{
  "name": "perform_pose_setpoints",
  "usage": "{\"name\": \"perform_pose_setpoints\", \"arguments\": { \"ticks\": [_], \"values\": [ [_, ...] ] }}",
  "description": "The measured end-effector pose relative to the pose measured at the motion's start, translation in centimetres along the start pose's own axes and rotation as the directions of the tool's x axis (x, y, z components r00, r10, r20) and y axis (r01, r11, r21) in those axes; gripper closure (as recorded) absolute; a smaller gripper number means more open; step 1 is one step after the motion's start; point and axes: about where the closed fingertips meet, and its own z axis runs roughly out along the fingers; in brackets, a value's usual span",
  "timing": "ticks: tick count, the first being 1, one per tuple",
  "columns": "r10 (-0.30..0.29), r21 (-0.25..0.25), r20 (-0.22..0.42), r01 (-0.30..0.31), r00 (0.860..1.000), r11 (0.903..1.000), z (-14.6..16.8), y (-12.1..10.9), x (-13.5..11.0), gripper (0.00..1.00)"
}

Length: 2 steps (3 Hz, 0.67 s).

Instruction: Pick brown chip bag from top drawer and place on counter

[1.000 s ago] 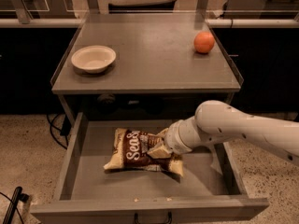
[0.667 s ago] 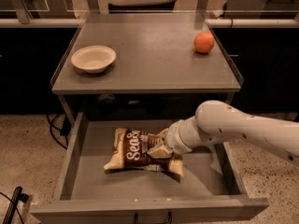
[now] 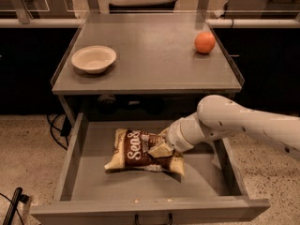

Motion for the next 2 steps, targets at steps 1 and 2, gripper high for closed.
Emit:
{"name": "perform_pose_setpoints", "arguments": {
  "ticks": [1, 2],
  "values": [
    [-0.011, -0.019, 0.034, 0.012, 0.999, 0.9998, -3.4, -0.9, -2.6, 1.0],
    [-0.042, 0.0, 0.076, 0.042, 0.996, 0.9991, -7.9, -1.7, -5.4, 1.0]
  ]
}}
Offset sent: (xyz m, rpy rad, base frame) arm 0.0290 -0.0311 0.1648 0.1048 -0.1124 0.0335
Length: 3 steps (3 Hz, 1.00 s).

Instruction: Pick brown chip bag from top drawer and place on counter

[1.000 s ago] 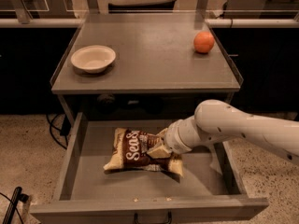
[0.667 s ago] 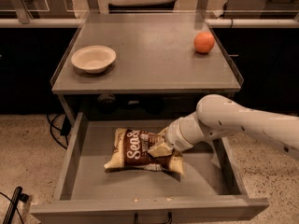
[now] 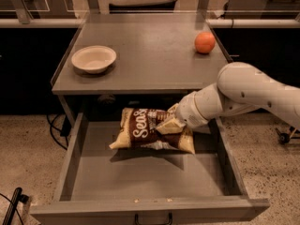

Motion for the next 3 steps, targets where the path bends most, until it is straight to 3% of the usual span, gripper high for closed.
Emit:
{"name": "perform_pose_setpoints", "arguments": {
  "ticks": [2, 3],
  "values": [
    [-0.11, 0.016, 0.039, 0.109, 0.993, 0.9939, -8.5, 1.9, -6.1, 1.0],
    [-0.149, 0.022, 0.049, 0.148, 0.988, 0.9887, -11.2, 2.7, -7.9, 1.0]
  ]
}}
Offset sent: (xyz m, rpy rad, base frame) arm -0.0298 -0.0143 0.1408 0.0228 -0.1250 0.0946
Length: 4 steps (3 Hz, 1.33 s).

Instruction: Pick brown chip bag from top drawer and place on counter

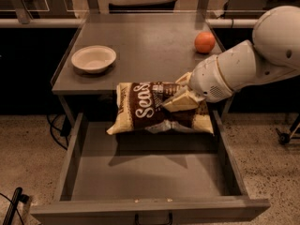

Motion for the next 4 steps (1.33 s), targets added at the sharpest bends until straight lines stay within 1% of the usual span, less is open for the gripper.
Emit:
{"name": "perform_pose_setpoints", "arguments": {
  "ticks": [1, 2, 3, 4],
  "values": [
    [0.018, -0.051, -0.022, -0.019, 1.0, 0.9985, -1.2, -3.5, -1.6, 1.0],
    [0.056, -0.091, -0.031, -0.059, 0.998, 0.9941, -0.9, -7.8, -3.6, 1.0],
    [0.095, -0.114, -0.08, -0.104, 0.992, 0.988, 0.1, -11.7, -4.6, 1.0],
    [0.116, -0.102, -0.104, -0.126, 0.988, 0.9867, 0.6, -15.3, -5.9, 1.0]
  ]
}}
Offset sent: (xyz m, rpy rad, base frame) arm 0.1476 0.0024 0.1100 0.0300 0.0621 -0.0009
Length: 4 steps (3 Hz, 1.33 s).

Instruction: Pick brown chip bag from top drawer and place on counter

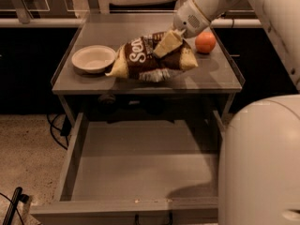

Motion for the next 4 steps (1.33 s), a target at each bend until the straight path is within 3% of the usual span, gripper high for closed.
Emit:
{"name": "perform_pose_setpoints", "arguments": {
  "ticks": [1, 2, 4],
  "values": [
    [-0.021, 0.086, 0.057, 0.016, 0.998, 0.9962, -2.1, -3.8, -1.5, 0.98],
    [-0.031, 0.096, 0.064, 0.025, 0.997, 0.9951, -2.5, -3.9, -2.0, 0.73],
    [-0.007, 0.069, 0.07, 0.003, 0.998, 0.9976, -1.2, -3.7, -0.7, 0.27]
  ]
}}
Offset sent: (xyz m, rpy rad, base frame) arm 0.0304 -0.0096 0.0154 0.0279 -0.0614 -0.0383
